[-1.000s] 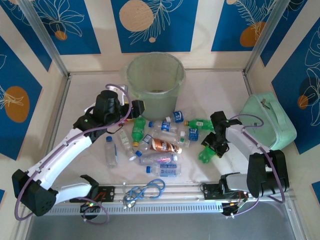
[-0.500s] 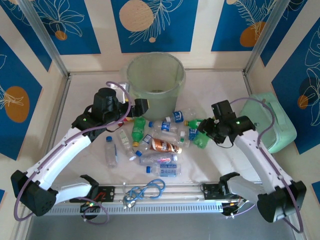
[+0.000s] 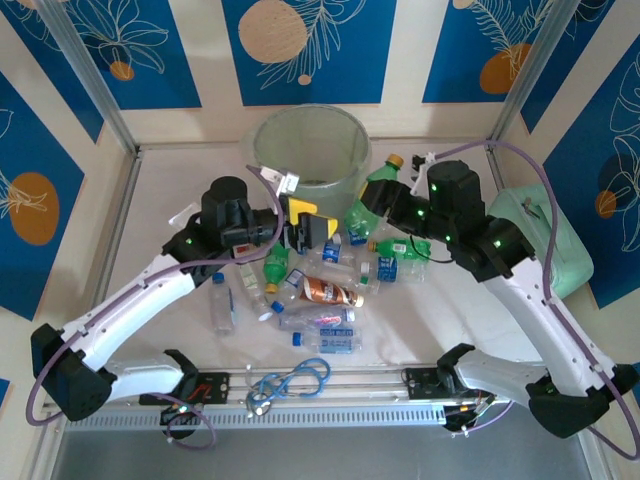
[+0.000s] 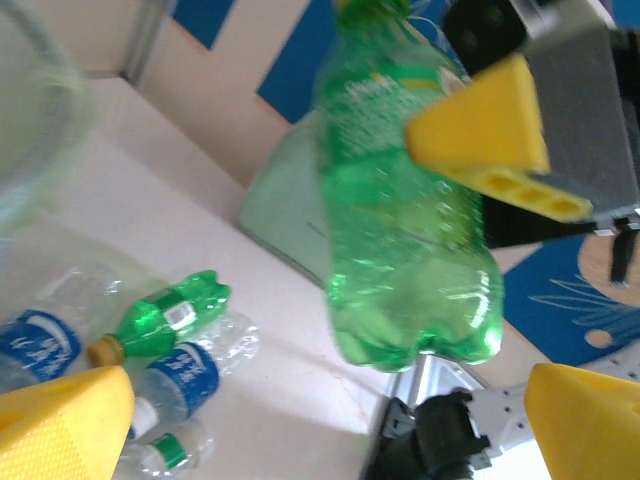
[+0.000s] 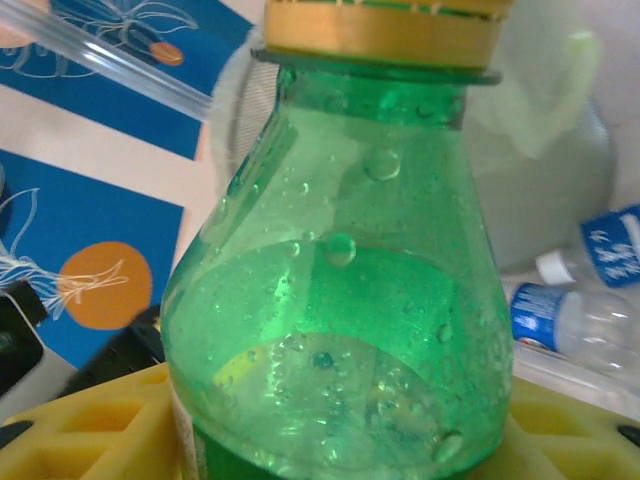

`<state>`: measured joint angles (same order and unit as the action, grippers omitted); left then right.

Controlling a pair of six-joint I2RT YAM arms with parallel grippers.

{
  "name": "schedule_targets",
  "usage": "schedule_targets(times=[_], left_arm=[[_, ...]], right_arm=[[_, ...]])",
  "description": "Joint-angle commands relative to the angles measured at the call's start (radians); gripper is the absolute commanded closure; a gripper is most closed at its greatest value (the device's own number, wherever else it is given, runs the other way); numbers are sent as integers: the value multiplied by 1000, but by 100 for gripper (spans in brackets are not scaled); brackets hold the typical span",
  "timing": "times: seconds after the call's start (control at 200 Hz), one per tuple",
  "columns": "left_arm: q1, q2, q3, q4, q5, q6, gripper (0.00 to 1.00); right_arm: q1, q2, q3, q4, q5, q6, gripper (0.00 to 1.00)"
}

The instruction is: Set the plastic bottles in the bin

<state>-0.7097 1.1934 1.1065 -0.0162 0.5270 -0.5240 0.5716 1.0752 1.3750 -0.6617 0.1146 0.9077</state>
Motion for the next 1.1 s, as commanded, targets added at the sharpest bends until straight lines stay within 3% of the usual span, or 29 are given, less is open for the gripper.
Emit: schedule_targets(times=[0.0, 0.48, 0.6, 0.895, 1.02, 1.095], left_arm=[[-17, 3, 15, 76, 48, 13, 0], [-18, 15, 18, 64, 9, 44, 1], [-19, 15, 18, 64, -9, 48, 8], [-19, 14, 22, 66, -17, 67, 41], [-19, 13, 24, 57, -29, 71, 46], [-19, 13, 28, 44, -52, 74, 47]], right_arm=[[28, 38, 49, 73, -54, 17, 43], [106, 93, 59, 151, -86, 46, 42], [118, 108, 65, 152, -91, 49, 42], [117, 112, 74, 144, -75, 50, 42], [110, 111, 79, 139, -76, 54, 41], [107, 111, 90, 122, -68, 49, 32]])
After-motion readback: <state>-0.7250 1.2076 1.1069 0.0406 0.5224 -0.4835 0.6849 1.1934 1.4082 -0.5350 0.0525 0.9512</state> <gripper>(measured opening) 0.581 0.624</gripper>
